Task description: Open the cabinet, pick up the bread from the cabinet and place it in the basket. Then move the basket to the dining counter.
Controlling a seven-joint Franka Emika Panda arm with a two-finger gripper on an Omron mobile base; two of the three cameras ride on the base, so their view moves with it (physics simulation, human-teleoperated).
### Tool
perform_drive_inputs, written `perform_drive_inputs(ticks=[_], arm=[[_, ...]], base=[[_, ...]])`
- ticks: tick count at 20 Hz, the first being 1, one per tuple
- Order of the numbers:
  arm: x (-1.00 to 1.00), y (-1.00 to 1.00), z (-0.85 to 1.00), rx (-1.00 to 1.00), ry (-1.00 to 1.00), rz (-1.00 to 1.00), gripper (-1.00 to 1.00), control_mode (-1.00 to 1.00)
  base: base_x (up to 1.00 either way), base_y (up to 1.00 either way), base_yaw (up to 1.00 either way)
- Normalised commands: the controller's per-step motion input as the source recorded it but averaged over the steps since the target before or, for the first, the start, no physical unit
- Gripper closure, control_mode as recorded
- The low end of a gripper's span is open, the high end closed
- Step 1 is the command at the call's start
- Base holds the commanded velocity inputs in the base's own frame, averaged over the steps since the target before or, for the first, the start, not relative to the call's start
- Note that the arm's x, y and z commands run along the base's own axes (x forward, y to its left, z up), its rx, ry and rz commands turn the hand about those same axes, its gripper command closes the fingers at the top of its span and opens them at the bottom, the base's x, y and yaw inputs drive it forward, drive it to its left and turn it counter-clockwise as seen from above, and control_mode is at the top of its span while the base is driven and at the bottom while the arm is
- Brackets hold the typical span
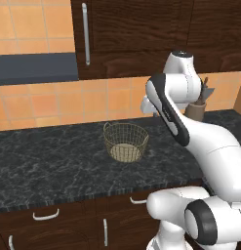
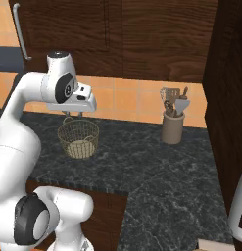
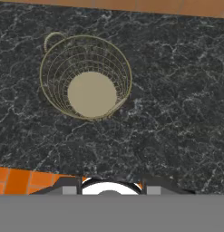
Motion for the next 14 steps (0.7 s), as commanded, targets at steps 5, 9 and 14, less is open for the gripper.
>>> perform_drive_inputs(ticks=[5,9,14], arm=[[-0.4,0.23,0.0,0.0,-0.18,0.0,-1.0,-1.0],[-0.3,0.97,0.39,0.0,-0.76,-0.03,-1.0,-1.0],[-0.19,0.91,0.67,0.01,-0.53,-0.06,-1.0,-1.0]], base=[[0.0,0.0,0.0],[0.0,0.0,0.0],[0.0,0.0,0.0]])
